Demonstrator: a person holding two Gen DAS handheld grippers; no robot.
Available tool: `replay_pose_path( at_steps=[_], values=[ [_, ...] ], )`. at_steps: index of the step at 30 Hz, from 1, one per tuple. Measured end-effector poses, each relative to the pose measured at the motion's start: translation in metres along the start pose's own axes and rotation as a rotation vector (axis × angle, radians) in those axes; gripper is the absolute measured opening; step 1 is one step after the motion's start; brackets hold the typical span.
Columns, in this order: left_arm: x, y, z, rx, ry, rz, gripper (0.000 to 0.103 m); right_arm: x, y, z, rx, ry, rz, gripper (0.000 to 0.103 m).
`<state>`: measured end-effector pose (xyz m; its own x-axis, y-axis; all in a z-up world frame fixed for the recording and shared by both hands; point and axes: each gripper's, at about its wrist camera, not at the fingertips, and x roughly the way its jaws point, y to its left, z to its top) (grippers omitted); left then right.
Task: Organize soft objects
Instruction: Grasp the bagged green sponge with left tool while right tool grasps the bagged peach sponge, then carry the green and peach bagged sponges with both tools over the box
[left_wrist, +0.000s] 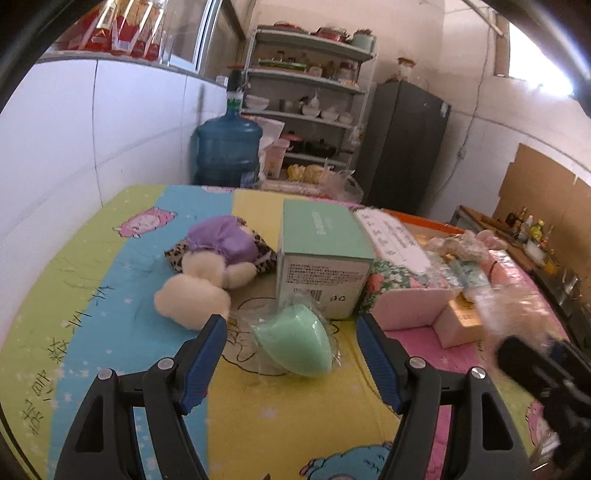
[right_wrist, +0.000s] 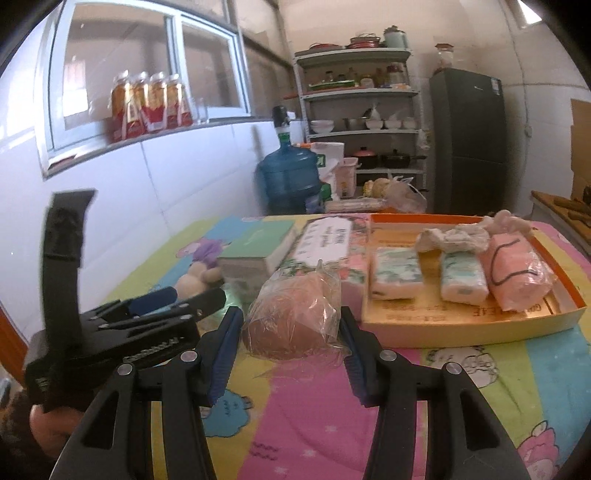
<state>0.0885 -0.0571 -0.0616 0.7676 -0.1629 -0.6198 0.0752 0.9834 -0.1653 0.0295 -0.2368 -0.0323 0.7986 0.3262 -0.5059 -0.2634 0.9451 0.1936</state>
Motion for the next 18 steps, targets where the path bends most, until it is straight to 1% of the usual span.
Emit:
replay_pose_path(
  at_steps=[2, 6, 11, 13, 14, 18],
  values=[
    [0.008, -0.001, 0.001, -0.009, 0.023, 0.017, 0.072, -0.001, -0.007, 0.001, 0.010, -0.004, 0.006, 0.053],
    [0.022, 0.001, 0.003, -0.047, 0.078, 0.013, 0.072, 0.001, -0.017, 0.001, 0.025, -0.004, 0.017, 0.053],
    [0.041, 0.005, 0.001, -0.082, 0.172, 0.039, 0.071, 0.003, -0.027, 0.000, 0.044, -0.008, 0.038, 0.053],
    [0.039, 0.007, 0.001, -0.099, 0.158, 0.035, 0.065, 0.004, -0.029, 0.000, 0.051, -0.010, 0.044, 0.053],
    [0.039, 0.007, 0.001, -0.102, 0.156, 0.019, 0.056, 0.004, -0.030, -0.001, 0.053, -0.009, 0.045, 0.053],
    [0.034, 0.007, -0.001, -0.099, 0.145, 0.016, 0.051, 0.006, -0.033, -0.001, 0.064, -0.004, 0.049, 0.053]
  ],
)
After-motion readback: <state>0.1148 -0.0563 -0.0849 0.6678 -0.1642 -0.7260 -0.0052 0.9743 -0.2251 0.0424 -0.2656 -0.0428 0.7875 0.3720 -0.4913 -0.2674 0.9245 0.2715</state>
